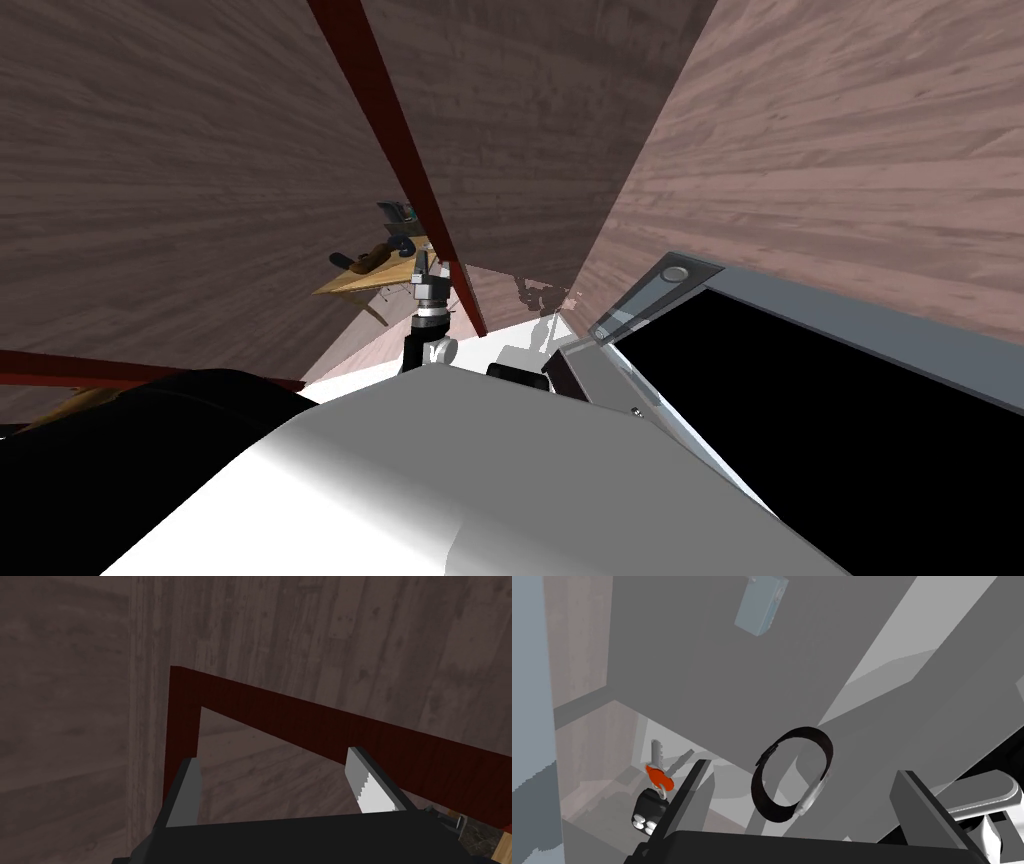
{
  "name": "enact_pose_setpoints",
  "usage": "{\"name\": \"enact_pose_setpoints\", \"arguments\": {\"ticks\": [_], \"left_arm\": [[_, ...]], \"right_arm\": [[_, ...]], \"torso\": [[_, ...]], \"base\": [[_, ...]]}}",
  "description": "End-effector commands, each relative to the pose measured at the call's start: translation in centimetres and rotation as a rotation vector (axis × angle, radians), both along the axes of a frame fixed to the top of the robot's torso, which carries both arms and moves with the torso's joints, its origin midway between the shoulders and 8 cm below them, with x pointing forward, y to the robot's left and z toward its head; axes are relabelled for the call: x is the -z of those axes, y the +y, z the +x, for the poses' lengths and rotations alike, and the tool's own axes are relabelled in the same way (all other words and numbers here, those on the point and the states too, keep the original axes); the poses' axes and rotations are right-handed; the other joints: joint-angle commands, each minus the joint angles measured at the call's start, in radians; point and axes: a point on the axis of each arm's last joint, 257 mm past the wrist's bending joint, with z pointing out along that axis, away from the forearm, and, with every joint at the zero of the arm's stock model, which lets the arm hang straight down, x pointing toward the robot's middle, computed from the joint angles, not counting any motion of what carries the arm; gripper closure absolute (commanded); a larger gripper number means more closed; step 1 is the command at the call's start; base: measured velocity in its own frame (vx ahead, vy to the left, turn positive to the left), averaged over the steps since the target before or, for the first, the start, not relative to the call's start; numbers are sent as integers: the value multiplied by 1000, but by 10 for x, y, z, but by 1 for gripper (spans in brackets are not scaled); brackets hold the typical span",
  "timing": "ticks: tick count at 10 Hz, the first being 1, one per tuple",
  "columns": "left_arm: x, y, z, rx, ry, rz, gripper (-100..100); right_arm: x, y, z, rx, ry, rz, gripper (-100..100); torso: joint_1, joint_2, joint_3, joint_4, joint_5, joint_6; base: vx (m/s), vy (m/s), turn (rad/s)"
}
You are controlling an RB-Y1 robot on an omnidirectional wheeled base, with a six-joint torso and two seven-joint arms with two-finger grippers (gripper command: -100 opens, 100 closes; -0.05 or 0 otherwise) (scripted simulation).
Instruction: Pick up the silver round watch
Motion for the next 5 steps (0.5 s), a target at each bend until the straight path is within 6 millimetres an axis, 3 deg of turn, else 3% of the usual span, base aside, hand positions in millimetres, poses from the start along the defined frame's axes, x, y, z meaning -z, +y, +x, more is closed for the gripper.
{"name": "enact_pose_setpoints", "arguments": {"ticks": [1, 5], "left_arm": [[0, 0, 0, 0, 0, 0, 0], [0, 0, 0, 0, 0, 0, 0]], "right_arm": [[5, 1, -2, 40, 0, 0, -100], [23, 5, -11, 174, 0, 2, -100]], "torso": [[0, 0, 0, 0, 0, 0], [0, 8, 5, 2, 0, 1]], "base": [[-110, -25, 319], [-159, -11, 328]]}}
